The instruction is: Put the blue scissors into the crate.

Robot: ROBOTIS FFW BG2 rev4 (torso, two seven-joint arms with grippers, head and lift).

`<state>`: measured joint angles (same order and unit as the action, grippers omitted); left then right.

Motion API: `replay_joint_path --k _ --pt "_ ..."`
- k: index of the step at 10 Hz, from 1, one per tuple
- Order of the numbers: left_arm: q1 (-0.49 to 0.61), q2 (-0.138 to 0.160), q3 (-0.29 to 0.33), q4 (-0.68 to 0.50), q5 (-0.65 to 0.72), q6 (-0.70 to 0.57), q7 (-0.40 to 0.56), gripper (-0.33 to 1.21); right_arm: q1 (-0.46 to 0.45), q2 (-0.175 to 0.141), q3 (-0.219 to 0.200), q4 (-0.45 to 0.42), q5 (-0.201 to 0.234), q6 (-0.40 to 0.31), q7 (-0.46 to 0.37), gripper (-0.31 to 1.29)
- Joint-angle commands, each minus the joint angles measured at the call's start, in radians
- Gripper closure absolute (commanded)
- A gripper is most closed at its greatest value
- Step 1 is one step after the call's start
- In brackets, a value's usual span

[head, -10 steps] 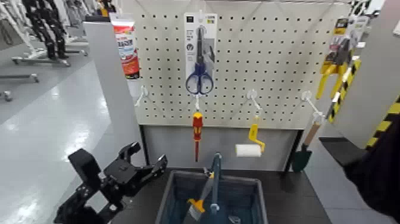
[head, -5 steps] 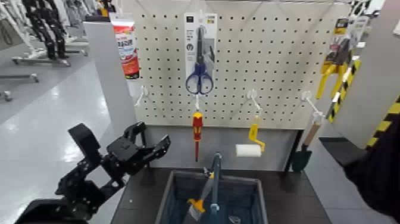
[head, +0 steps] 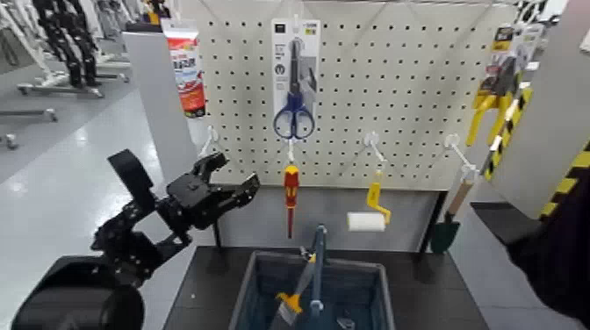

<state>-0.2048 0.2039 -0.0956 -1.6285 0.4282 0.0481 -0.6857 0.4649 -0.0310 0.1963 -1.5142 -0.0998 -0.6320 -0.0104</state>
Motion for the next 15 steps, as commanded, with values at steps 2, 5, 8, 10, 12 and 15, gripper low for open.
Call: replay_joint_path --k 2,5,8,10,12,15 --pt "-0.114 0.009 -0.064 0.068 0.037 -0.011 -0.035 0.22 -0.003 0.000 0.000 0.000 0.000 0.002 0.003 0.09" --pt "-0.206 0.014 -0.101 0.110 0.043 -0.048 -0.055 0.22 -0.006 0.000 0.002 0.000 0.000 0.005 0.007 0.09" --pt "-0.312 0.011 -0.128 0.190 0.023 -0.082 -0.087 0.22 -0.008 -0.001 0.002 0.000 -0.001 0.008 0.012 0.09" --pt "-0.370 0.002 -0.151 0.256 0.021 -0.117 -0.109 0.24 -0.011 -0.001 0.003 0.000 -0.001 0.009 0.015 0.09" --pt "-0.420 -0.006 -0.170 0.303 0.017 -0.136 -0.124 0.24 -0.017 -0.003 0.005 0.003 -0.003 0.009 0.020 0.09" --pt "-0.478 -0.009 -0.197 0.346 0.006 -0.137 -0.167 0.25 -0.018 -0.003 0.006 0.005 -0.008 0.009 0.024 0.09"
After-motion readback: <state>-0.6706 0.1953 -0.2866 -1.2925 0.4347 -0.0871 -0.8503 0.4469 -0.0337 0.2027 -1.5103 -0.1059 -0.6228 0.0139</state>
